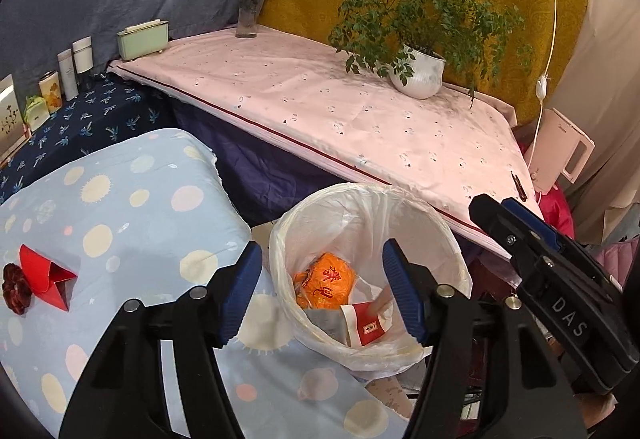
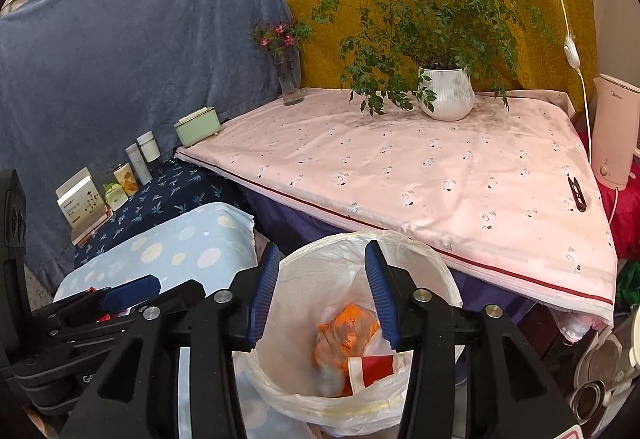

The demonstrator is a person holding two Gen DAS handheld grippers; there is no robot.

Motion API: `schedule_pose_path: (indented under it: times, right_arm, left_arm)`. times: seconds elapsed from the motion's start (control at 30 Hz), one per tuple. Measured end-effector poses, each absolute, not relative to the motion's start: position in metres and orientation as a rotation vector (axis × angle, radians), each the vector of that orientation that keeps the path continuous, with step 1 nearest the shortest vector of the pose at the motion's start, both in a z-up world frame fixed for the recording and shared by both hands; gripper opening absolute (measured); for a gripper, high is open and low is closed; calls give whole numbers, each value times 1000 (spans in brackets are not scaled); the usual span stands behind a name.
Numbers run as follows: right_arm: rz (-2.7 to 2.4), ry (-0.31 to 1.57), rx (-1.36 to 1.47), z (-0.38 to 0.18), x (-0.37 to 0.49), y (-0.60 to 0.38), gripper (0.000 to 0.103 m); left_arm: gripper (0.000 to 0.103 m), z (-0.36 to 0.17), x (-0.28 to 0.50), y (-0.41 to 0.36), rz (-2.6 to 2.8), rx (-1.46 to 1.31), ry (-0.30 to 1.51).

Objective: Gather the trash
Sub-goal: 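Move both tools back over the red case and dark red scrunchie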

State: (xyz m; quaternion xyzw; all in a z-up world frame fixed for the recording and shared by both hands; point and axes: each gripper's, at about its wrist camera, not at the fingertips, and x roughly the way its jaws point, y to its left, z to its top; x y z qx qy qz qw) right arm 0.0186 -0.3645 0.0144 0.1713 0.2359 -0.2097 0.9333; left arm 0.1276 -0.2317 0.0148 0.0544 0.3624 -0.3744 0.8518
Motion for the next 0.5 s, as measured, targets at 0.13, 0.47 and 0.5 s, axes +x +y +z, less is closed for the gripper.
schedule_pose_path:
  times: [0.13,0.47,0.5]
  right_arm:
    - [-426,485,343,16,18,-362,46]
    - [-417,476,315,25,17,-347,52]
    - [-415,476,312,26,17,-345,52]
  left_arm:
    - [61,17,127,-228,-781,111,757]
    - [63,17,128,-209,-743,105,748]
    - [63,17,129,-206,-737,100,750]
